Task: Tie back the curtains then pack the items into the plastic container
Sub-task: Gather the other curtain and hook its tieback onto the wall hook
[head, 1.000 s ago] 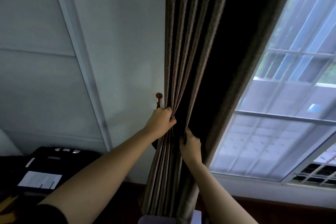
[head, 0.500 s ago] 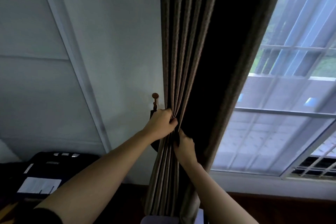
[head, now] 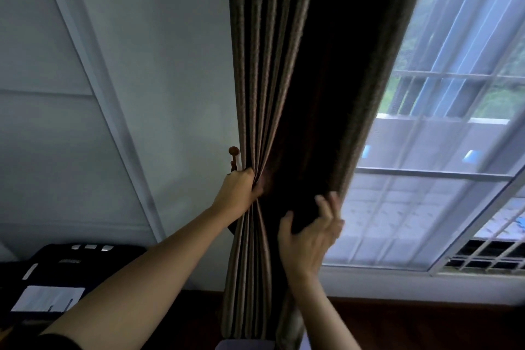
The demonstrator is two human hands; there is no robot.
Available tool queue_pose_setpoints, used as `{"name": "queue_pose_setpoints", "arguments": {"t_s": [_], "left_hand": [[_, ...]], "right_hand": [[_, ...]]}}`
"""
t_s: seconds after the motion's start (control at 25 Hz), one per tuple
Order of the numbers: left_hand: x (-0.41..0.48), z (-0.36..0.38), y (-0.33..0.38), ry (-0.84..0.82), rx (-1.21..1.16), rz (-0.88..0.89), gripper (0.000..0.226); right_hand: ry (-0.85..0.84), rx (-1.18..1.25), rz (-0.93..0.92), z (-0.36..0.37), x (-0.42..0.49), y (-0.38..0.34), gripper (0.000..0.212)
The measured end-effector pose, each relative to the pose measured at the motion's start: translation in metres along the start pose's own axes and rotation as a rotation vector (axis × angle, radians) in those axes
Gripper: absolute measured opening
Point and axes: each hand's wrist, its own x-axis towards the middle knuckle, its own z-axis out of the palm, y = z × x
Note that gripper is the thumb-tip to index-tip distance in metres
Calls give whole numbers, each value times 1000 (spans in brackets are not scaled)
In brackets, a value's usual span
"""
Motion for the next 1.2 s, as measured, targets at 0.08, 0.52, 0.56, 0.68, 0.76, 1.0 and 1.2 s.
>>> {"name": "queue_pose_setpoints", "arguments": {"t_s": [0.08, 0.52, 0.56, 0.68, 0.76, 1.0, 1.2], "left_hand": [[-3, -2, 1, -1, 5, 2, 25], [-3, -2, 2, -88, -68, -30, 18], [-1, -2, 0, -83, -56, -55, 21], [2, -4, -1, -69, -52, -94, 25], [2, -4, 2, -76, -48, -79, 25], [4, -3, 2, -108, -45, -71, 19], [-1, -1, 15, -68, -46, -35, 23]], "right_hand": [[105, 49, 117, -6, 44, 6, 75], [-948, 37, 118, 49, 36, 60, 74], [-960, 74, 91, 49, 29, 57, 73], [-1011, 163, 21, 50, 17, 54, 75], [-1015, 162, -16, 55, 15, 58, 78], [-1105, 54, -64, 61, 22, 63, 87], [-1069, 62, -99, 85, -1, 64, 89]]}}
